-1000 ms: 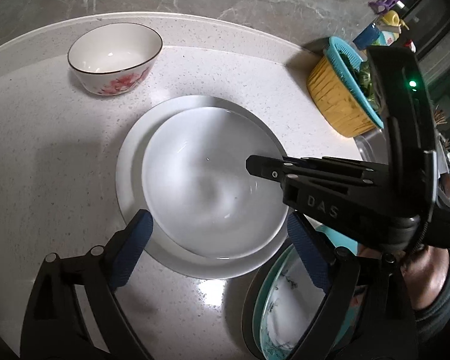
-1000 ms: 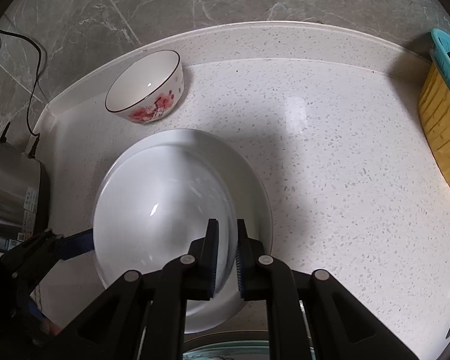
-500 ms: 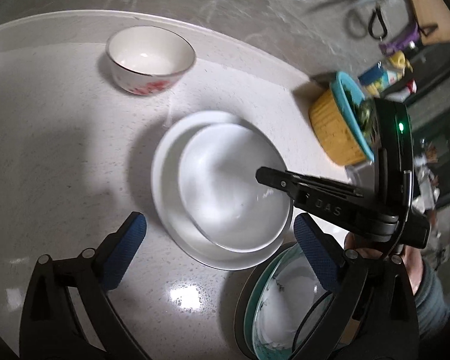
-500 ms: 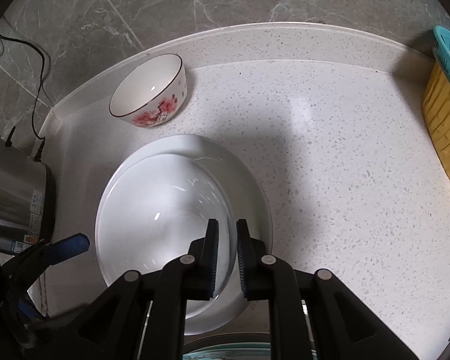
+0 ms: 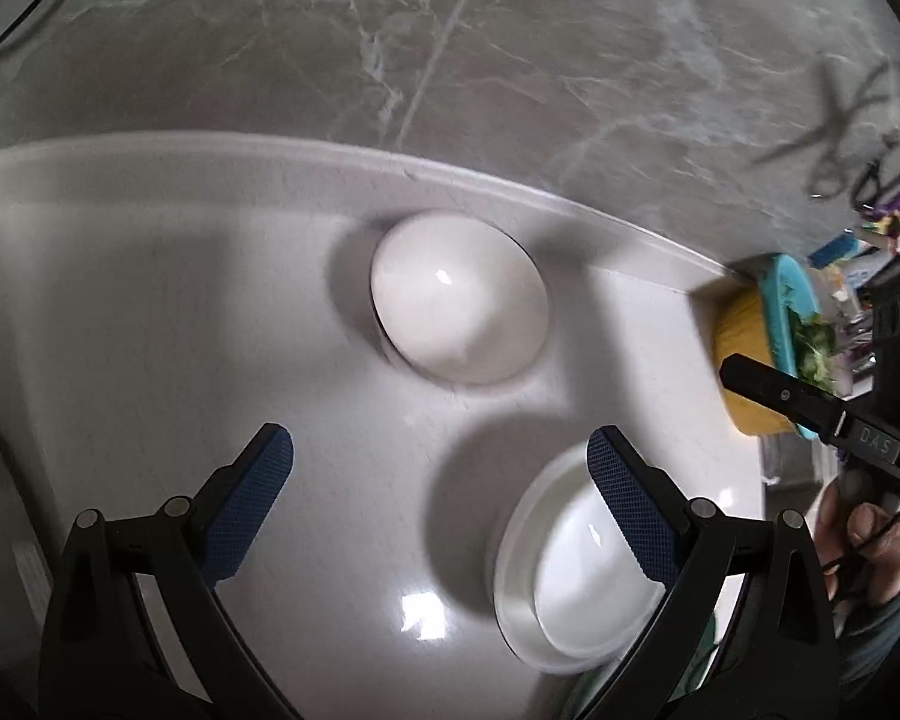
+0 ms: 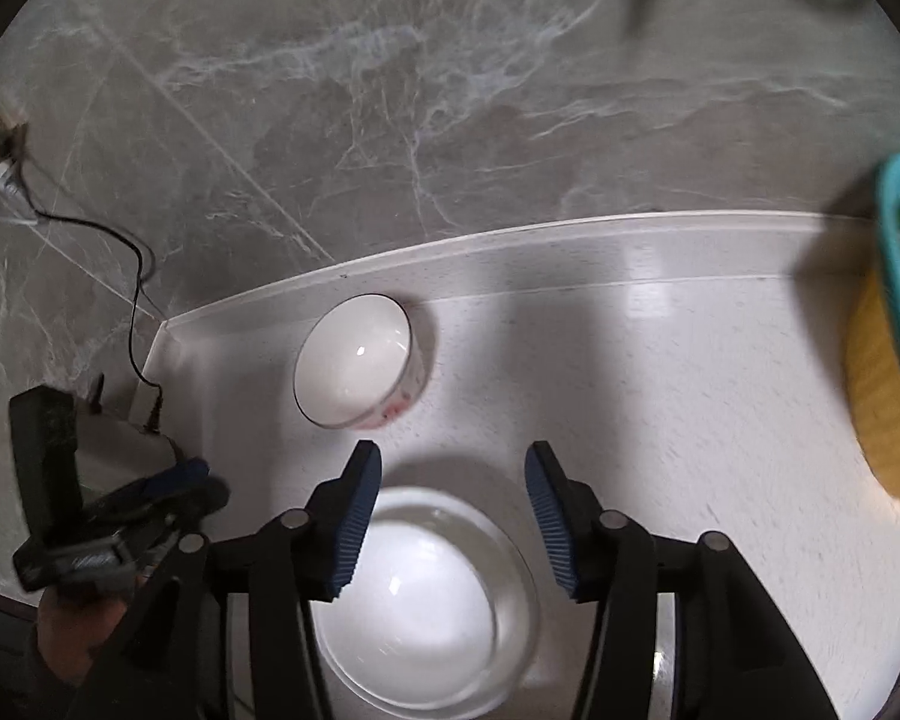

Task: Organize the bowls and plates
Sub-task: 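Move both grippers to the red-floral white bowl by the wall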

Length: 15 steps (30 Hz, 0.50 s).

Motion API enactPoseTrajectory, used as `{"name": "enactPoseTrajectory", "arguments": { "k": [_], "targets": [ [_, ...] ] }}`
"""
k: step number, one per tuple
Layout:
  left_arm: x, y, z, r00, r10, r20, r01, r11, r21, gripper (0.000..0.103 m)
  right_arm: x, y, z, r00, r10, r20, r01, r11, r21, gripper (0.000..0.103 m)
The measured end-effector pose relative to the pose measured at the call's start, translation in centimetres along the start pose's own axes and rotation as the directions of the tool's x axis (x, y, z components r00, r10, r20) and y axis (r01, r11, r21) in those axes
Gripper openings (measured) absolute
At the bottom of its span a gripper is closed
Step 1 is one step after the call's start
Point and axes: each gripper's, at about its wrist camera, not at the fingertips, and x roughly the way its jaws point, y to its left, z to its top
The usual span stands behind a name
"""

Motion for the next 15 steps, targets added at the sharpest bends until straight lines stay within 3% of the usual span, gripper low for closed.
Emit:
{"name": "enactPoseTrajectory", "arguments": {
  "k": [3, 5, 8, 12, 15],
  "targets": [
    [1.6, 0.5, 2.6, 0.997, 0.073, -0.020, -0.072, 0.997, 0.035, 0.098, 3.0, 0.6, 2.5, 0.998, 0.002, -0.063, -0.002, 1.000, -0.003, 0.053],
    [3.1, 1.3, 3.9, 0.996, 0.079, -0.045, -0.077, 0.996, 0.038, 0.098, 5.4, 0.8, 3.6, 0.992, 0.042, -0.116, -0.039, 0.999, 0.028, 0.053],
    [5.5, 2.9, 5.1, 0.992, 0.084, -0.099, -0.082, 0.996, 0.024, 0.097, 9.1, 1.4, 4.4, 0.982, 0.027, -0.187, -0.024, 1.000, 0.018, 0.053],
    [7.2, 3.7, 6.0, 0.989, 0.086, -0.123, -0.082, 0.996, 0.039, 0.077, 12.1, 1.5, 4.6, 0.973, 0.045, -0.227, -0.038, 0.999, 0.036, 0.053],
    [8.2, 4.0, 6.1, 0.985, 0.091, -0.145, -0.086, 0.995, 0.044, 0.076, 13.6, 0.9, 4.7, 0.967, 0.054, -0.250, -0.042, 0.998, 0.052, 0.053]
  ]
}}
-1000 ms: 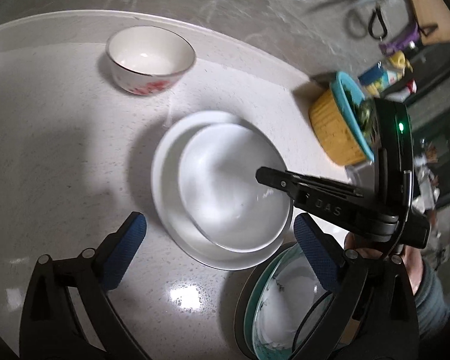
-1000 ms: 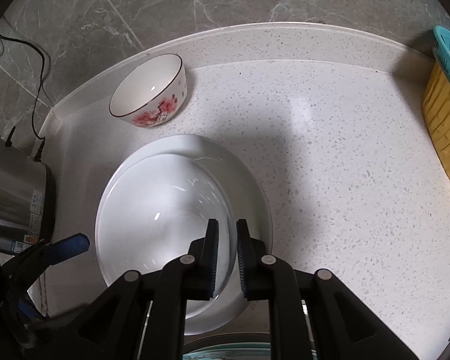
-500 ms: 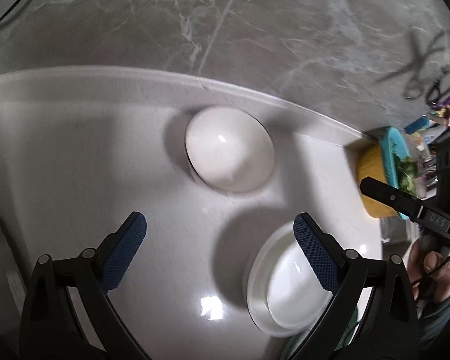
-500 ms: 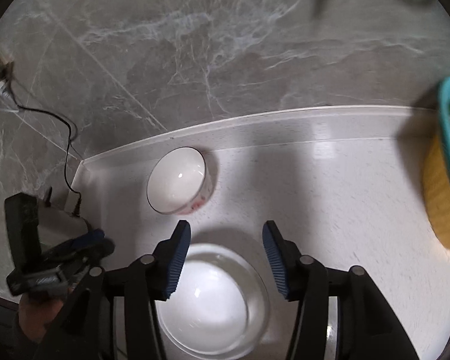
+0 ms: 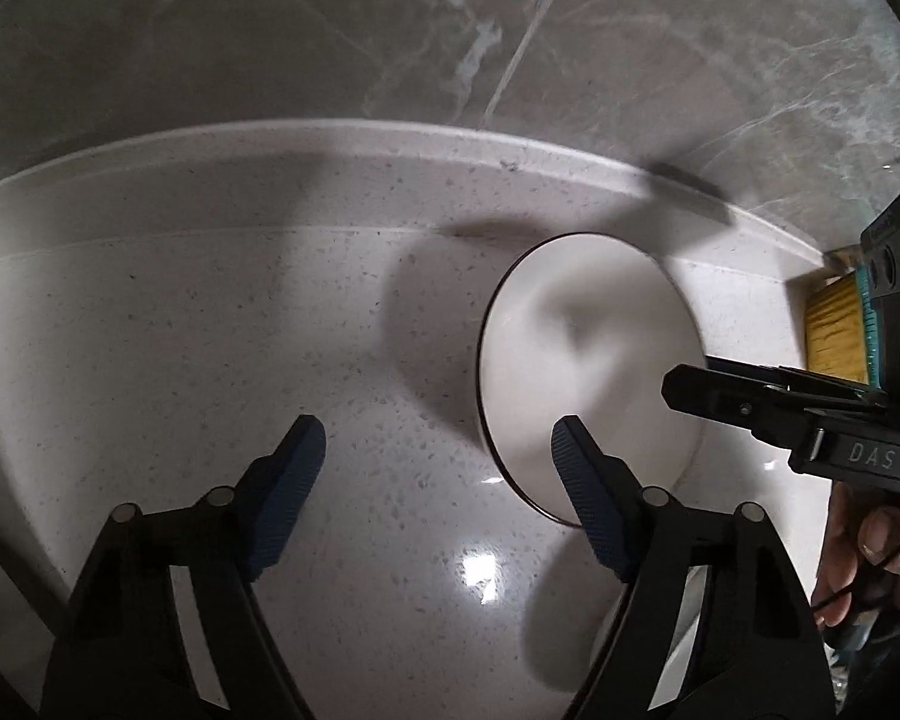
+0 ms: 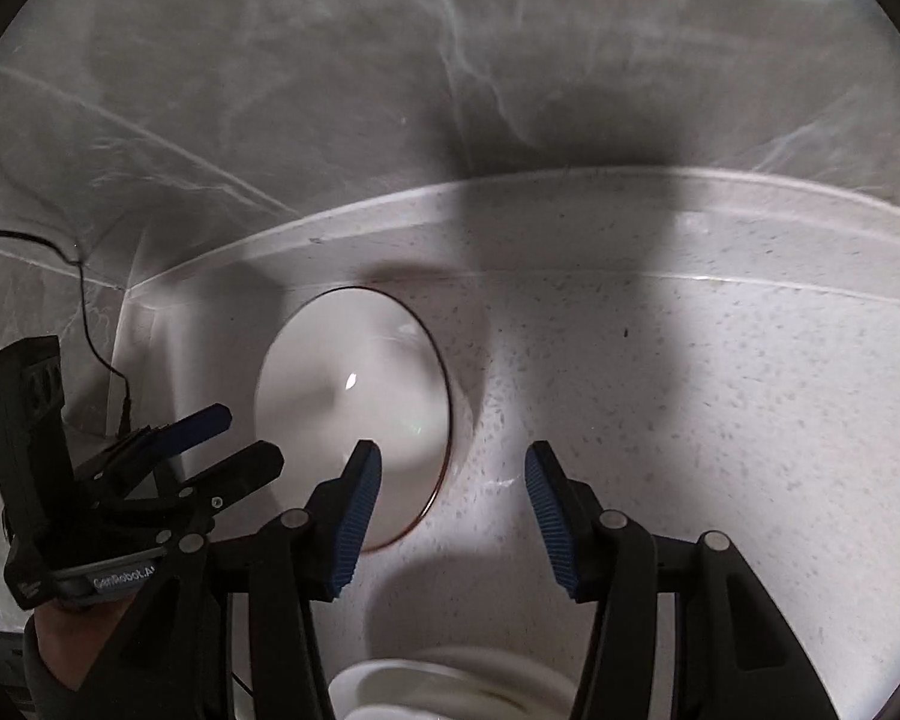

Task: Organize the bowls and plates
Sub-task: 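Move both grippers to the red-floral white bowl by the wall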

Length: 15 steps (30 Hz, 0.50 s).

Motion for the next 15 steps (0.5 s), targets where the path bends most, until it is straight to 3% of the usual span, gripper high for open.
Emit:
{"name": "enactPoseTrajectory", "arguments": {
  "k": [5, 8, 11, 15],
  "targets": [
    [0.9, 0.1, 0.6, 1.000, -0.003, 0.002, 0.003, 1.000, -0.004, 0.073, 1.2, -0.4, 0.5, 1.000, 0.005, -0.009, -0.005, 1.000, 0.016, 0.053],
    [1.4, 0.1, 1.0, 1.000, -0.007, -0.014, 0.007, 1.000, -0.002, 0.045, 1.7, -0.6, 0.9, 1.000, 0.006, -0.018, -0.006, 1.000, 0.015, 0.053],
    [1.7, 0.0, 1.4, 1.000, 0.008, -0.015, -0.008, 1.000, 0.006, 0.040, 2.0, -0.6, 1.1, 1.000, 0.010, -0.019, -0.009, 1.000, 0.020, 0.053],
    [2.2, -0.4, 1.7, 1.000, 0.020, -0.014, -0.020, 1.000, 0.007, 0.023, 2.6, -0.2, 1.4, 1.000, 0.011, -0.024, -0.011, 1.000, 0.022, 0.050]
  ]
}}
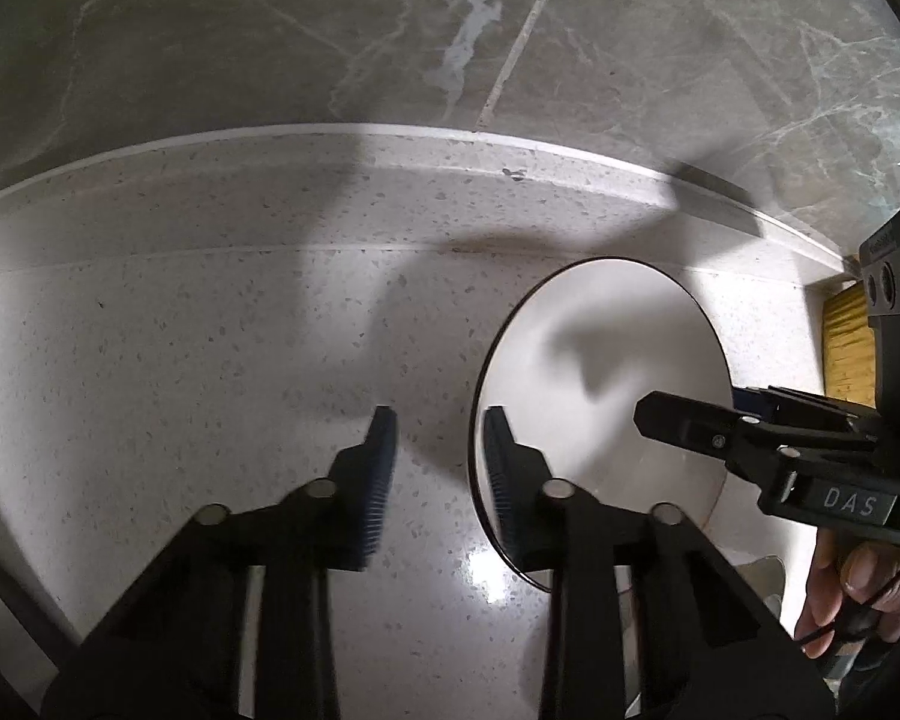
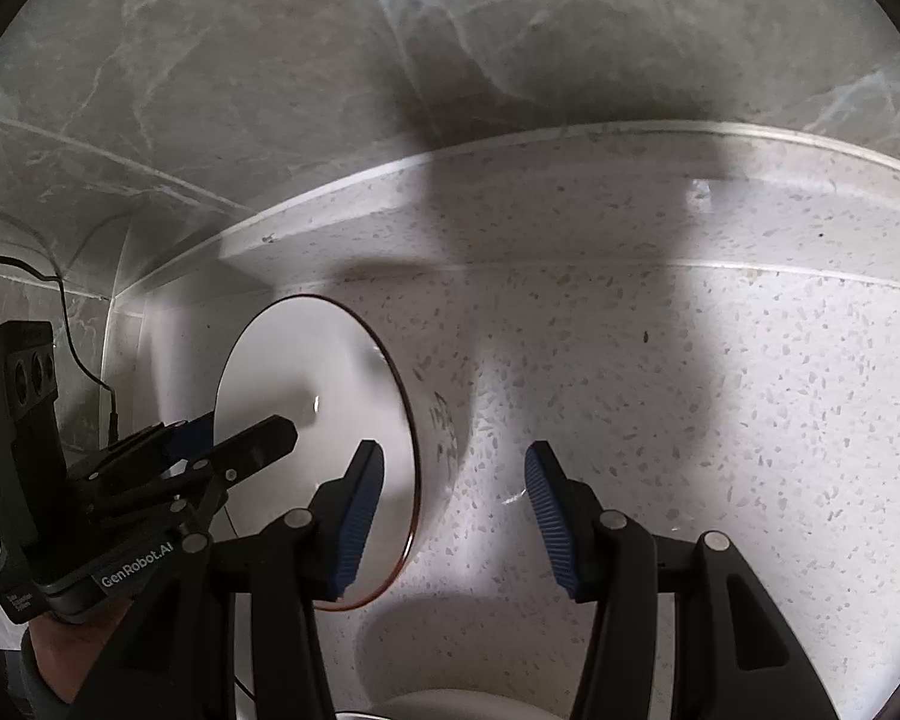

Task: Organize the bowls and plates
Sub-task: 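Move both grippers to the red-floral white bowl by the wall, then close both grippers on the rim of the red-floral bowl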

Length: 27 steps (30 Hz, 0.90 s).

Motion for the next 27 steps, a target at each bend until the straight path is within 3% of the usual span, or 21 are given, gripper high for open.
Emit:
{"name": "enactPoseTrajectory", "arguments": {
  "k": [2, 5, 8, 16, 27],
  "targets": [
    [0.0, 0.0, 0.1, 1.000, -0.012, 0.002, 0.012, 1.000, 0.007, 0.014, 0.4, 0.2, 0.0, 1.000, -0.005, -0.014, 0.005, 1.000, -0.010, 0.029],
    [0.0, -0.8, 0.1, 1.000, 0.000, 0.001, 0.000, 0.999, 0.032, 0.006, 0.6, 0.6, 0.1, 1.000, 0.021, -0.015, -0.022, 1.000, -0.016, 0.019],
    [-0.2, -1.0, -0.2, 1.000, -0.004, 0.006, 0.004, 0.999, 0.035, 0.006, 0.7, 1.3, 0.0, 1.000, -0.014, -0.011, 0.014, 0.999, -0.034, 0.017],
    [-1.7, -2.4, -1.1, 0.999, -0.024, 0.030, 0.022, 0.999, 0.043, 0.006, -0.2, 1.6, -0.4, 1.000, -0.018, 0.005, 0.018, 1.000, -0.023, 0.015],
    [-7.5, -8.1, -5.2, 0.998, -0.051, 0.045, 0.045, 0.990, 0.134, 0.007, -7.0, 2.0, -4.1, 0.999, -0.029, 0.044, 0.032, 0.997, -0.067, 0.015]
  ]
}}
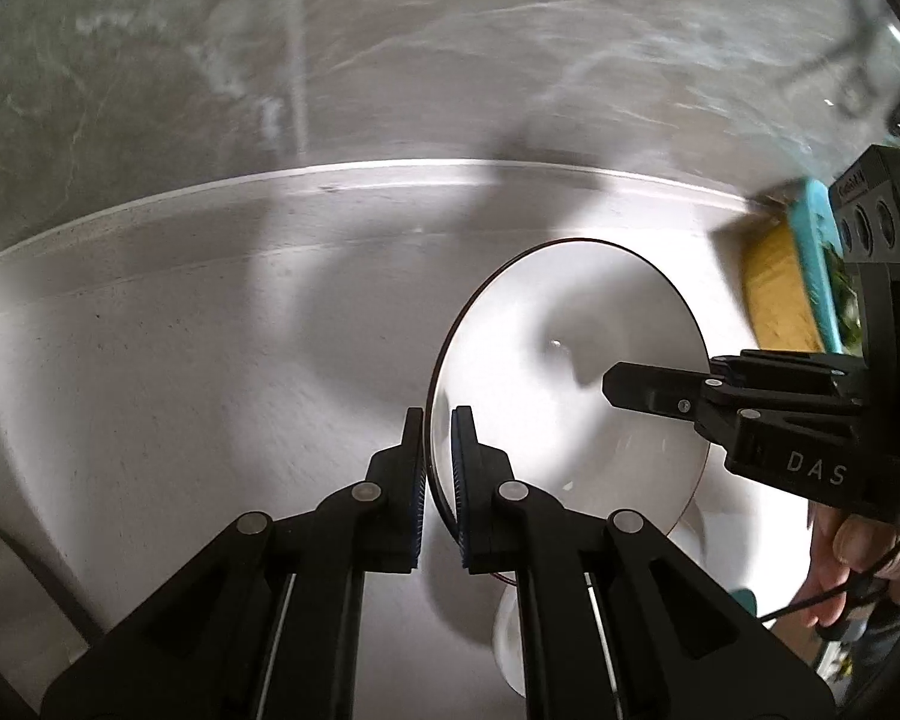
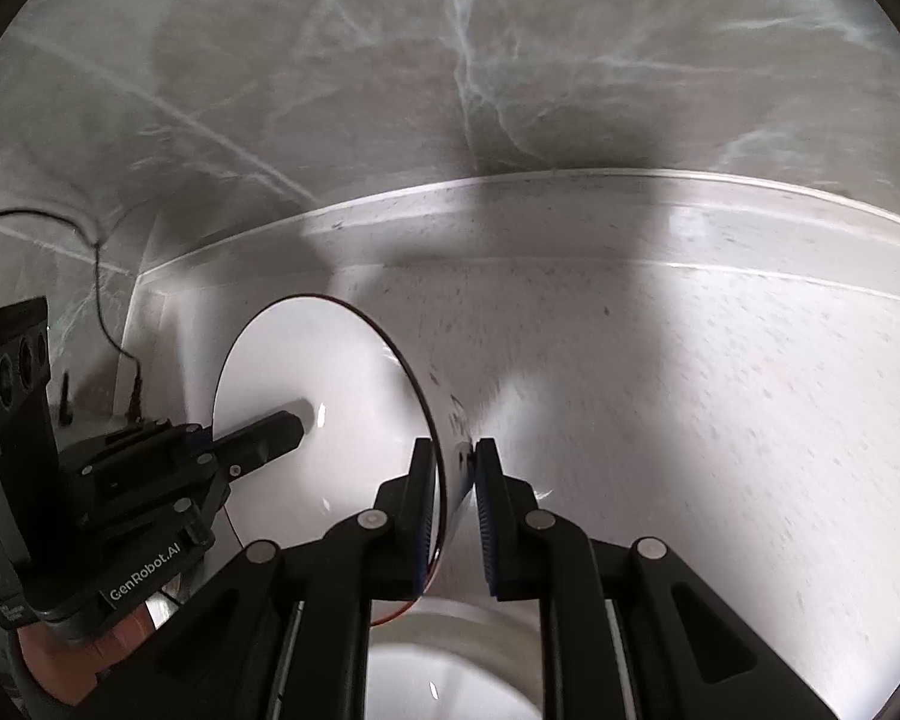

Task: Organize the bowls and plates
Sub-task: 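Lift the red-floral bowl and carry it toward the stacked bowls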

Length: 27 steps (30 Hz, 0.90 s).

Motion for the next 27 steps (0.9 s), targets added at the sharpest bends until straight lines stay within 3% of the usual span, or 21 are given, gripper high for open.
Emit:
{"name": "enactPoseTrajectory", "arguments": {
  "k": [7, 11, 17, 27],
  "targets": [
    [-2.5, -5.0, -4.6, 1.000, -0.015, -0.013, 0.016, 0.997, 0.071, 0.007, -3.3, 0.2, -4.7, 1.000, -0.014, 0.015, 0.014, 1.000, -0.007, 0.016],
    [-2.7, -6.8, -7.3, 0.999, -0.014, -0.034, 0.017, 0.996, 0.088, 0.007, -3.2, 0.3, -7.3, 1.000, -0.014, 0.004, 0.014, 1.000, 0.010, 0.016],
    [-2.5, -7.8, -10.8, 0.998, -0.002, -0.067, 0.008, 0.995, 0.099, 0.007, -3.0, -0.5, -10.3, 1.000, -0.016, -0.020, 0.017, 1.000, 0.015, 0.016],
    [1.1, -8.1, -13.4, 0.994, 0.027, -0.110, -0.014, 0.993, 0.114, 0.007, -1.5, -0.2, -12.6, 0.997, -0.064, -0.047, 0.064, 0.998, -0.004, 0.016]
  ]
}}
